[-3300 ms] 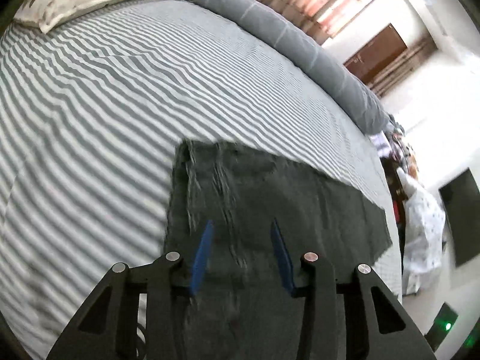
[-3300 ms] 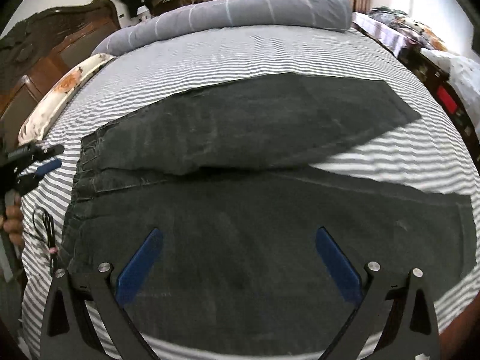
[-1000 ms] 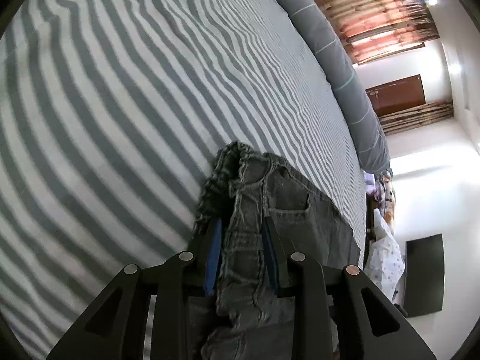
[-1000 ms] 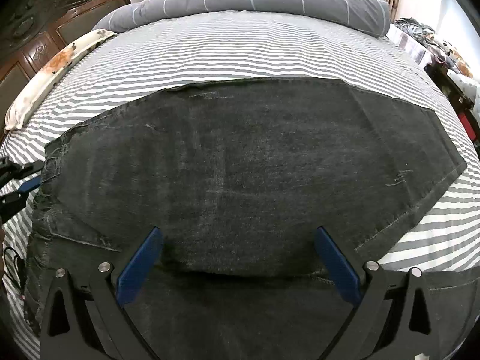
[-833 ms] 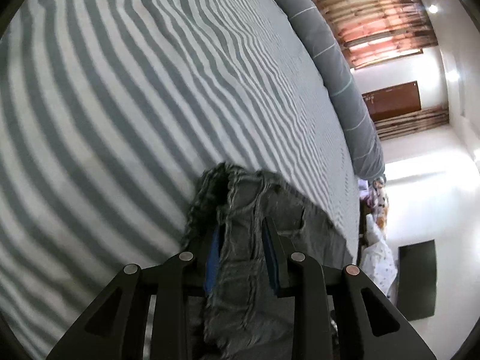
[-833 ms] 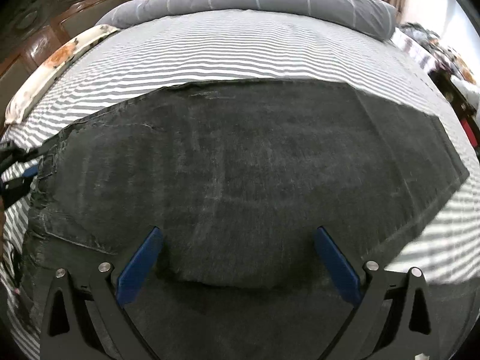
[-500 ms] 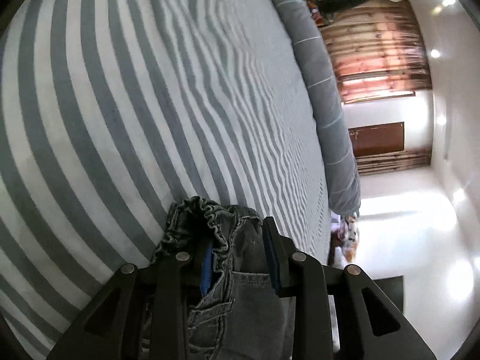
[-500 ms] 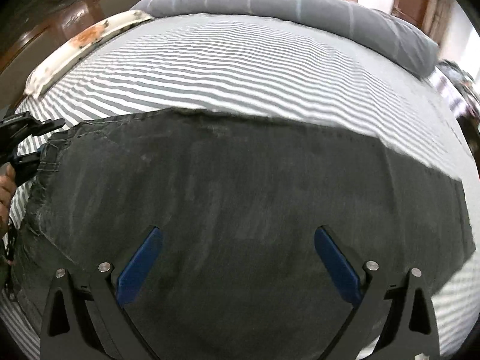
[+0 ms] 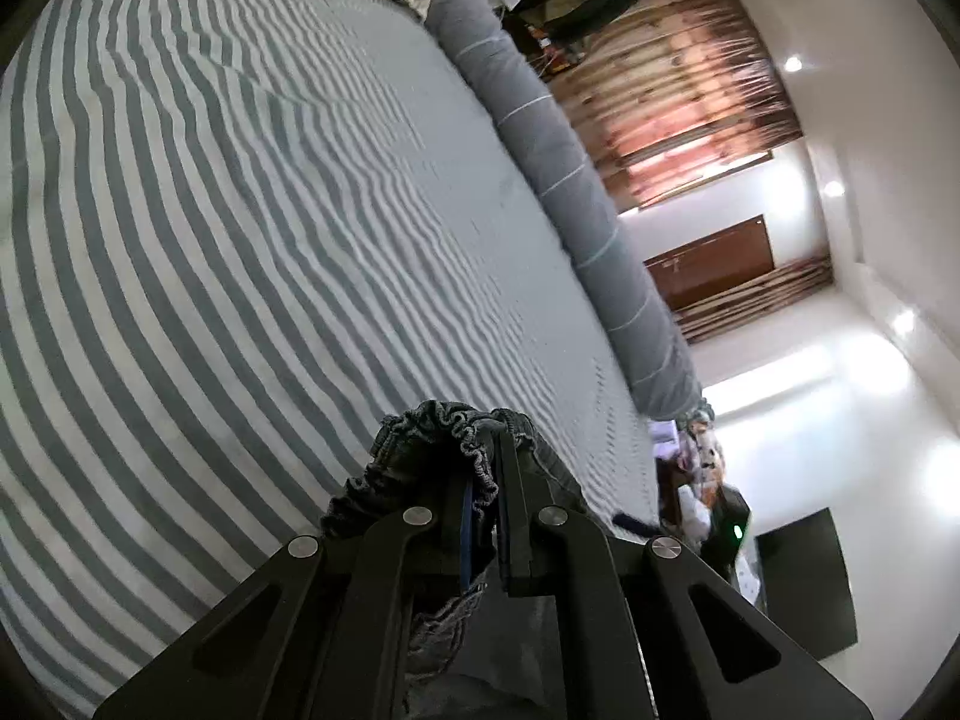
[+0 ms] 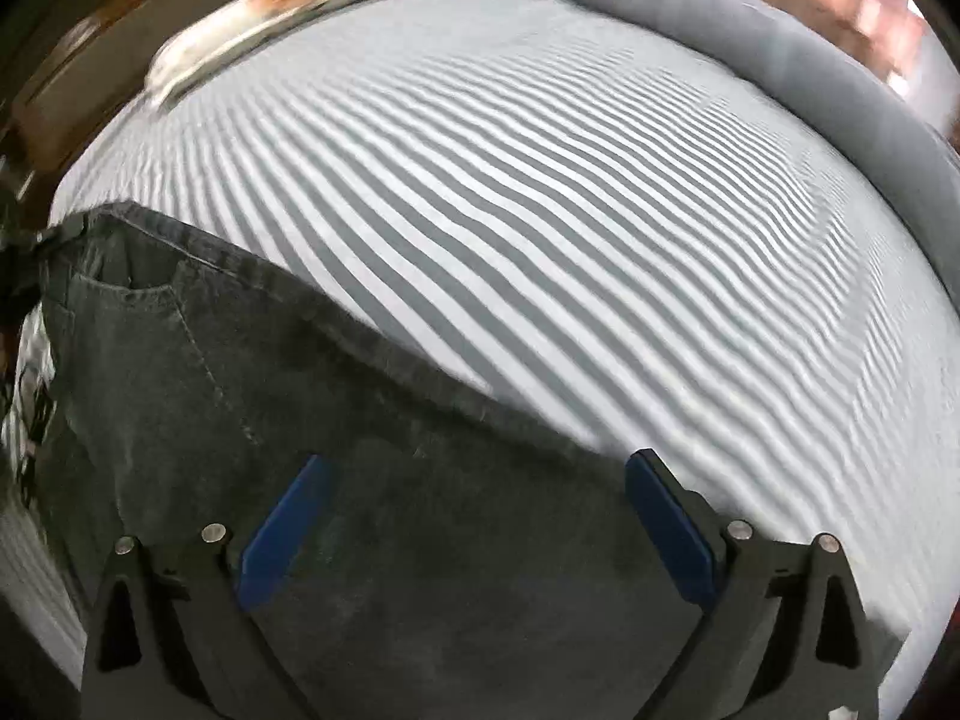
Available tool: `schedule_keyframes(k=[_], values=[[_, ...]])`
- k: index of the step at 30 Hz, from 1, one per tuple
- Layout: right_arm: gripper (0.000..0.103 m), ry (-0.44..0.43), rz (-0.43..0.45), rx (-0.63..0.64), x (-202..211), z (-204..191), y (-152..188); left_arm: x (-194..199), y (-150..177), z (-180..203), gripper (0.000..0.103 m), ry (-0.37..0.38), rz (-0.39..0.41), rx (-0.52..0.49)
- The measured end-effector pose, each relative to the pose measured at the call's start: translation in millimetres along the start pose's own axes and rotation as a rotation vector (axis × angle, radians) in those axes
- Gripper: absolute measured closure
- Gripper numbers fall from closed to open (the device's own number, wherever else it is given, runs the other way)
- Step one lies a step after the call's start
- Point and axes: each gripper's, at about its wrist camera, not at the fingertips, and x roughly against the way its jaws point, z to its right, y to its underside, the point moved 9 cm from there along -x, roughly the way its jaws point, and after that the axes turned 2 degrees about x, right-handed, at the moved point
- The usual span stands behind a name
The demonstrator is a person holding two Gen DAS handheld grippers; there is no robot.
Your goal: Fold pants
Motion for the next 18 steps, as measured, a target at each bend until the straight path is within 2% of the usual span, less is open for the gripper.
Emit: schedule_keyframes(k=[3, 4, 5, 7, 9, 11, 13, 18], values=[[0.011, -0.071, -0.06, 0.119, -7.4, -6.7, -14.2, 7.3, 2.2, 8.8, 0.097, 0.014, 0.004, -0.022], [0.017, -0.118, -0.09, 0.162, -12.7, -14.4, -16.4, 9.3, 3.1, 11.2, 0.097, 0.016, 0.004, -0.028], [0.02, -0.139, -0.108, 0.192, -16.1, -18.2, -17.4, 11.8, 4.1, 11.0, 0.097, 0.017, 0.006, -0.034], [0.034, -0.194, -0.162, 0.266, -26.2, -25.8, -16.1, 16.6, 4.9, 11.8, 0.097, 0.007, 0.01, -0.045], [0.043, -0.223, -0.217, 0.302, -34.4, -25.9, -11.2, 19.7, 4.6, 11.7, 0.097, -0.01, 0.013, -0.055], [0.049, -0.224, -0.246, 0.318, -38.4, -19.9, -4.2, 21.6, 3.7, 10.6, 0.097, -0.036, 0.016, -0.073], [0.06, -0.215, -0.268, 0.324, -39.5, -9.8, 6.6, 20.3, 1.4, 8.9, 0.097, -0.058, 0.013, -0.075], [0.065, -0.154, -0.304, 0.282, -32.9, 33.7, 38.0, 27.0, -5.9, 7.7, 0.097, -0.11, 0.037, -0.078]])
